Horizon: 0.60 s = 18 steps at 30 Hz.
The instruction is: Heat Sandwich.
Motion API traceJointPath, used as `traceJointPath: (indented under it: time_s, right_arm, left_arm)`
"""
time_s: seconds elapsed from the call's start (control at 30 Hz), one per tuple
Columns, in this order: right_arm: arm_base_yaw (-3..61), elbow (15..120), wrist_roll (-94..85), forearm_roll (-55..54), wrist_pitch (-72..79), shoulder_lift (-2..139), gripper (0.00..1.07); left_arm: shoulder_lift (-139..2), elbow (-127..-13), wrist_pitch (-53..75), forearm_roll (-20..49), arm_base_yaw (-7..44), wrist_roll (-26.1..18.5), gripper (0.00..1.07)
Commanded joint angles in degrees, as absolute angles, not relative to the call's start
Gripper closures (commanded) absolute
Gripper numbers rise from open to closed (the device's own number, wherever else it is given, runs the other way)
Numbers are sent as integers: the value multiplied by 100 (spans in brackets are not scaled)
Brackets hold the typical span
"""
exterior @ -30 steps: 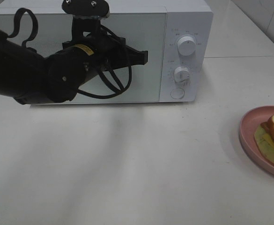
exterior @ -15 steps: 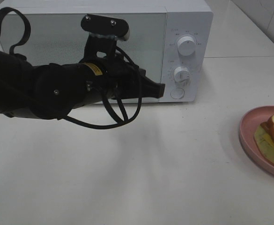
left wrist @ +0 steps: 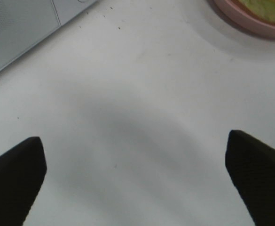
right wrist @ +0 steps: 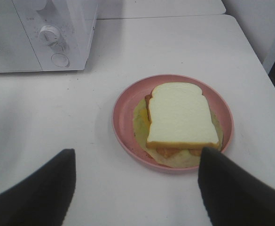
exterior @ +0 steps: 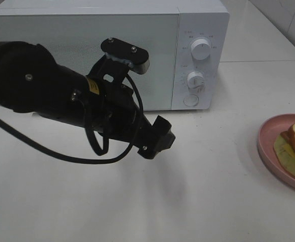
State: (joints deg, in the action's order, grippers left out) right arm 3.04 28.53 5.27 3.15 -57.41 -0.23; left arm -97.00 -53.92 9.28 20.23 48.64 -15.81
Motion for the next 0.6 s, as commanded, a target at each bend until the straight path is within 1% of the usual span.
traceJointPath:
  time_s: [0.03,0.07,0.1,0.17,0.2,0.23,0.27,0.3,0.33,0.37,0.4,0.47,0.5,0.53,0.6]
  right_arm:
    - [269,2853,527,315,-5707,-183,36]
    - [269,2853,527,315,-5707,-183,36]
    - [269,2853,527,315,-5707,-183,36]
    - [269,2853,527,315,-5707,-183,36]
    - [269,2853,527,315,-5707,-183,36]
    - [269,2853,527,315,-5707,-183,36]
    - [269,2853,527,315,-5707,-183,36]
    - [269,2853,527,315,-5707,-183,36]
    - [269,2853,527,315,-5707,-183,36]
    - [269,2853,527,315,-5707,-183,36]
    - [269,2853,527,315,-5707,-183,36]
    - [269,2853,527,315,-5707,-183,36]
    - [269,2853,527,315,-5707,-183,36]
    - [269,2853,527,315,-5707,-183,36]
    - [269,2853,527,315,-5707,-183,36]
  left_arm:
    - [-9511,-5386,1341,1845,4836,-1536,7]
    - [-9460,-5397,1478,1845,4784,-1501,7]
    - [-9368,-5403,1770,1851,4624,-1295,7]
    - [-9253,-5414,2103,1845,4389,-1117,7]
    - [-9253,-5414,2103,1845,4389,-1117,7]
    - [-9185,-5414,2298,1845,4240,-1083,7]
    - [-9047,-5414,2739,1845,3936,-1083,7]
    - [-8973,-5414,2951,1845,3764,-1083,7]
    - [-8973,-5414,2951,1845,3764,-1083,7]
    - [-8904,-5414,3168,1828,3587,-1083,7]
    - [-8772,-5414,3501,1816,3260,-1089,7]
    - [-8623,-5414,3770,1816,2899,-1089,7]
    - [-8623,-5414,3770,1816,2899,-1089,7]
    - [-8486,-5414,4022,1816,2584,-1083,7]
    - [-8342,-5414,4246,1805,2257,-1083,7]
